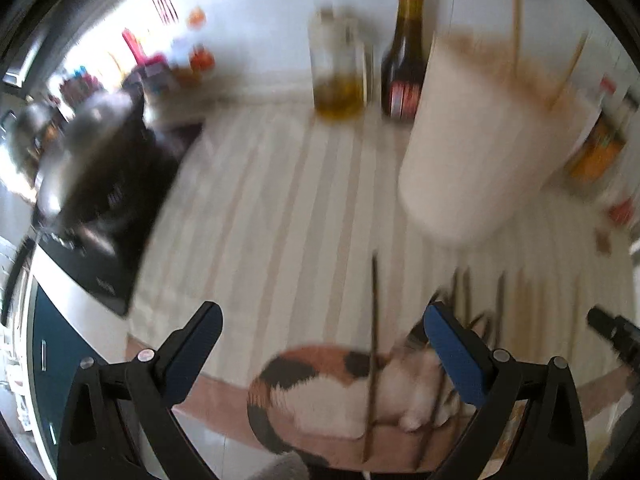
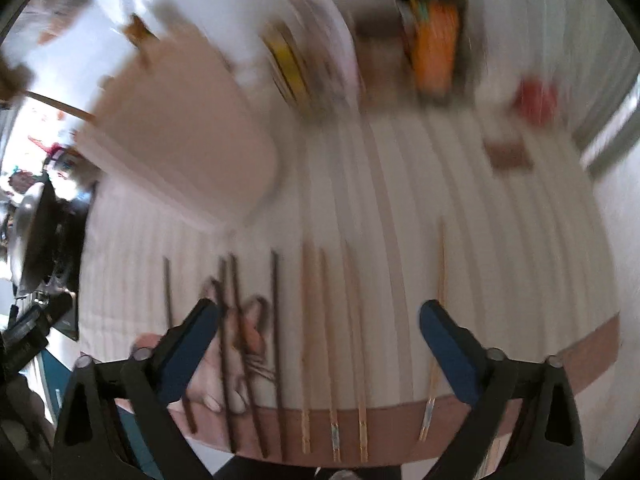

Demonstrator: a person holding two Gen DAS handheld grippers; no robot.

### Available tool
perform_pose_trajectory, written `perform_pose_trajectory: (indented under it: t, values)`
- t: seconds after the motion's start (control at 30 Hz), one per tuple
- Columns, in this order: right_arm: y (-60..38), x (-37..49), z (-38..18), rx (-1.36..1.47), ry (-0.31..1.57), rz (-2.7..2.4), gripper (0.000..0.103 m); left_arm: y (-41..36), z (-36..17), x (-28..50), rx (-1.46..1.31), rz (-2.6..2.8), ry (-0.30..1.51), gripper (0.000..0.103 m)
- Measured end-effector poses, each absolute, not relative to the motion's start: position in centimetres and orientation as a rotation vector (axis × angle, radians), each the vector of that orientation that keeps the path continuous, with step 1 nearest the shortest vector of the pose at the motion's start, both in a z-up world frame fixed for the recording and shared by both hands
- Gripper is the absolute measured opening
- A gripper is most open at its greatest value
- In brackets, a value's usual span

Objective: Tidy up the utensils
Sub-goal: 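Grasp another wooden chopstick with the right tool while the left grasps a dark chopstick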

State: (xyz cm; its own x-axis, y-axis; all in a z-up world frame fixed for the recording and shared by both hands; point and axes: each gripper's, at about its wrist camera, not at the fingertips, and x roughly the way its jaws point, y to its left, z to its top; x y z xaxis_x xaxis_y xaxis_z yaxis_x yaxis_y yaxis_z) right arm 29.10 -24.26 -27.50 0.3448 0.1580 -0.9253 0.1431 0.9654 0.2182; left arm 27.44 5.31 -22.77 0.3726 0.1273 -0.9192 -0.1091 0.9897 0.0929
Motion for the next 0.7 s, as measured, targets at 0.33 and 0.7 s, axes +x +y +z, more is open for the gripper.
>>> perform_pose_trajectory:
  t: [0.33,0.7]
  values:
    - [-24.8,29.3,-35.9,0.285,1.444,0.045,0.054,4.5,-34.5,26.6,-0.036,0.040,1.491,0.061]
    - [-24.5,29.1,-38.2,0.215,1.501,0.024,0.009,2.1,-35.7,26.6,-0.008,-0.018,1.481,0.028]
